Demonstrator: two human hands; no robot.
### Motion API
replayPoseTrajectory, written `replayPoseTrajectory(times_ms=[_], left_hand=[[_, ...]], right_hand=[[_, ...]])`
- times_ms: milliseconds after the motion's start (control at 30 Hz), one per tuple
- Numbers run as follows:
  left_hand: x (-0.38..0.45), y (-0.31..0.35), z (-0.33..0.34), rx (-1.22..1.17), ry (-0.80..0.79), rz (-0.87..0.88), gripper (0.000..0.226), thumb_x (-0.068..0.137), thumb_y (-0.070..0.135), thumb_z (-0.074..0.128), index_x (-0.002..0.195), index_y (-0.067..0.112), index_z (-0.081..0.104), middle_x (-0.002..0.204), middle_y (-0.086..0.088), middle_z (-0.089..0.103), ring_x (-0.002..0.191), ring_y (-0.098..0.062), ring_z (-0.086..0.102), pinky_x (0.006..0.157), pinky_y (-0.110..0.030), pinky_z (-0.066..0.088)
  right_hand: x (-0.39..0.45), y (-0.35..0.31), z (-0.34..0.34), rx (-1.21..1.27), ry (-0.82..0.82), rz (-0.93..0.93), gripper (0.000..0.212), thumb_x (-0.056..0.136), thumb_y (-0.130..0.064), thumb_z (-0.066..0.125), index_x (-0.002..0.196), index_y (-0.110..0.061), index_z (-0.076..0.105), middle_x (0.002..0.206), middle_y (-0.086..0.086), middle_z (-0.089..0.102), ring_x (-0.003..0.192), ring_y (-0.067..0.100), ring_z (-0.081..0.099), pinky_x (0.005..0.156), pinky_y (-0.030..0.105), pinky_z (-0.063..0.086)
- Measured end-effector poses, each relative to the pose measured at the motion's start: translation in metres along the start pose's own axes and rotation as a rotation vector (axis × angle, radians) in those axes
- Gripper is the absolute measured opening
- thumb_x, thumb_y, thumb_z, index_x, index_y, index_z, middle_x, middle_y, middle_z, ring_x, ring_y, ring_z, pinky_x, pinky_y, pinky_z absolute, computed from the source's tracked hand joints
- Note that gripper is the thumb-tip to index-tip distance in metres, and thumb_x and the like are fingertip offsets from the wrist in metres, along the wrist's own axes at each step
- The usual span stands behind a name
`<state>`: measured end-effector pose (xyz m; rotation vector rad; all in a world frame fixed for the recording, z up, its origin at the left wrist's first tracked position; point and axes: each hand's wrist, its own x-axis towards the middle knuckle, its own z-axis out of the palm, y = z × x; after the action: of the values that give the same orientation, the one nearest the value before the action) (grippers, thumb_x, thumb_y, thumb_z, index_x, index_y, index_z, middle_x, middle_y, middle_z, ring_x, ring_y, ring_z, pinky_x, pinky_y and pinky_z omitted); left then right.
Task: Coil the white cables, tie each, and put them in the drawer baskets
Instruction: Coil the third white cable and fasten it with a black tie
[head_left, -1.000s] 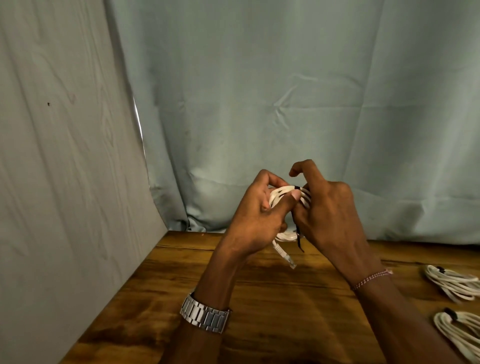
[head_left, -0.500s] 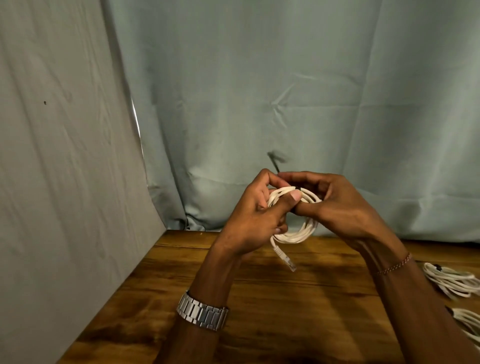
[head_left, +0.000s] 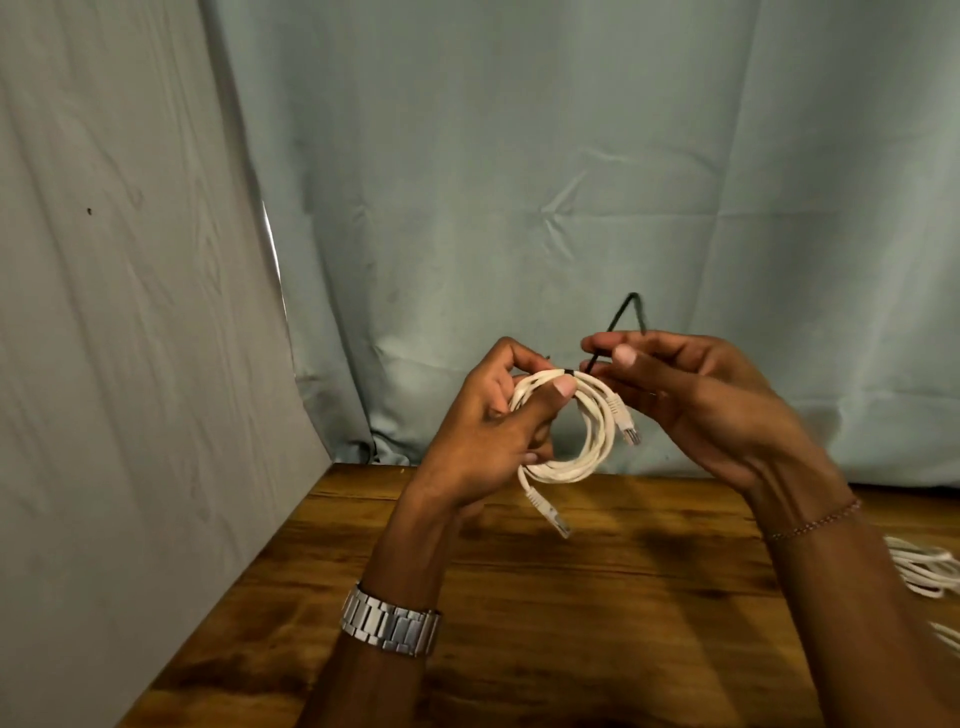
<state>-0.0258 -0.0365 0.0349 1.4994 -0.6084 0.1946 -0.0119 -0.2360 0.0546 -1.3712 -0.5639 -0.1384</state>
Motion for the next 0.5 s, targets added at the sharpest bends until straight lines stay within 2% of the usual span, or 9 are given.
replayPoseTrajectory(times_ms=[133,200,267,367,500], left_hand=[[0.0,-0.001,0.003,0.023,-0.022,0.007,0.018,0.097,0.016,0.063,0.106,0.008,0.05,0.059,0.0,0.045,0.05,-0.01,0.038,0.048,-0.028,0.035],[0.0,0.0,0.003,0.034,-0.014,0.013,0.019,0.096,0.015,0.063,0.106,0.007,0.05,0.058,0.004,0.048,0.049,-0.009,0.038,0.048,-0.029,0.034],[-0.001,0.0,0.005,0.038,-0.013,0.022,0.018,0.096,0.013,0.063,0.106,0.006,0.05,0.058,0.007,0.049,0.049,-0.009,0.037,0.047,-0.029,0.033],[-0.001,-0.001,0.006,0.056,0.003,0.01,0.02,0.095,0.014,0.066,0.106,0.005,0.051,0.061,0.005,0.052,0.05,-0.009,0.039,0.047,-0.028,0.035],[0.001,-0.004,0.01,0.129,-0.003,-0.009,0.019,0.094,0.02,0.069,0.103,0.011,0.054,0.065,-0.001,0.051,0.051,-0.009,0.042,0.048,-0.028,0.038]], right_hand=[[0.003,0.007,0.017,0.107,0.15,0.023,0.056,0.064,-0.004,0.078,0.117,-0.009,0.061,0.102,0.015,0.077,0.086,0.025,0.076,0.072,0.034,0.061],[0.003,0.007,0.02,0.174,0.169,0.048,0.057,0.065,-0.004,0.079,0.119,-0.01,0.06,0.099,0.014,0.078,0.083,0.024,0.076,0.069,0.03,0.062],[0.003,0.009,0.02,0.151,0.158,0.048,0.043,0.071,-0.006,0.076,0.112,-0.005,0.068,0.093,0.012,0.078,0.083,0.023,0.075,0.073,0.028,0.062],[0.003,0.01,0.017,-0.015,0.222,-0.034,0.014,0.082,-0.006,0.074,0.096,-0.006,0.076,0.085,0.009,0.077,0.078,0.022,0.075,0.068,0.026,0.06],[0.001,0.01,0.021,-0.296,0.35,-0.191,0.004,0.093,-0.01,0.07,0.095,-0.008,0.072,0.088,0.002,0.077,0.069,0.015,0.075,0.059,0.026,0.059]])
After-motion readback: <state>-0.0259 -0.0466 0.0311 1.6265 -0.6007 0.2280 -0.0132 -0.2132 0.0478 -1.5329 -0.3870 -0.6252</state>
